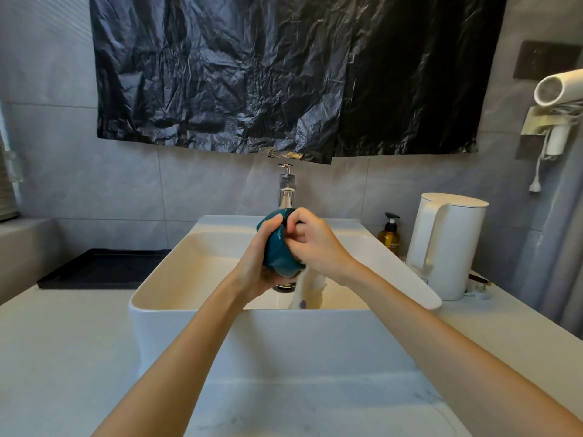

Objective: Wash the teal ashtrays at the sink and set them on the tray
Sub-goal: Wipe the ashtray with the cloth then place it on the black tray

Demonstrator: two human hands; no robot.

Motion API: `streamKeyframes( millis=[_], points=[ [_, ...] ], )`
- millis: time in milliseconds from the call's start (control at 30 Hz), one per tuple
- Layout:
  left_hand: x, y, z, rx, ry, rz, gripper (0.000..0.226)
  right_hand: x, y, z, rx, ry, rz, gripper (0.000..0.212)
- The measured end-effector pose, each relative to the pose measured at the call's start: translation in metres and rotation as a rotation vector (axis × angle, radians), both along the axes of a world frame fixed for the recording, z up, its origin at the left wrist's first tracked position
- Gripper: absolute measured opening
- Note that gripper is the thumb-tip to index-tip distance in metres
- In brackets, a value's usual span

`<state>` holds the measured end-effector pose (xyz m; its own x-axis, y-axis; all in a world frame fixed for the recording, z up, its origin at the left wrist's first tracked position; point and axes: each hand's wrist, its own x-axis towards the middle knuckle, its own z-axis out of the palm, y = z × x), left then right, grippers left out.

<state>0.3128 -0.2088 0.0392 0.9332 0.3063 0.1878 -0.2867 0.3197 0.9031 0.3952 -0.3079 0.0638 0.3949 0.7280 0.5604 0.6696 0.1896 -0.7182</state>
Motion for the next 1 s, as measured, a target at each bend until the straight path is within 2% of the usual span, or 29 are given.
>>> streamKeyframes(
  millis=[67,233,300,400,500,633,700,833,900,1000],
  points=[
    [0.001,-0.002,-0.001,0.007,-0.001,-0.022,0.050,-0.001,-0.002,0.004,0.134,0.132,0.013,0.020],
    [0.000,0.001,0.001,-0.066,0.007,0.049,0.039,0.006,-0.022,0.013,0.522,0.174,-0.098,0.029],
    [-0.001,0.003,0.001,-0.071,0.021,0.071,0.038,0.012,-0.029,0.027,0.592,0.194,-0.103,0.029],
    [-0.003,-0.001,0.003,-0.031,0.043,0.039,0.039,0.013,-0.027,0.047,0.541,0.160,0.005,0.029],
    [-0.004,-0.006,0.003,0.011,0.036,-0.036,0.042,0.008,-0.008,0.043,0.323,-0.012,0.073,0.034],
    [-0.007,-0.003,0.005,0.014,0.028,-0.044,0.045,0.023,0.004,0.023,0.089,-0.329,0.018,0.030],
    [-0.008,-0.002,0.004,0.006,0.022,-0.047,0.043,0.031,0.002,0.021,0.016,-0.461,-0.054,0.036],
    [-0.007,-0.004,0.003,0.046,0.035,-0.073,0.044,0.042,0.001,0.014,0.015,-0.661,-0.216,0.035],
    [-0.006,-0.004,0.003,0.055,0.015,-0.051,0.044,0.042,0.003,0.008,0.086,-0.589,-0.255,0.033],
    [-0.005,-0.003,0.002,0.060,-0.020,0.010,0.040,0.033,0.005,-0.003,0.208,-0.248,-0.277,0.027]
  ],
)
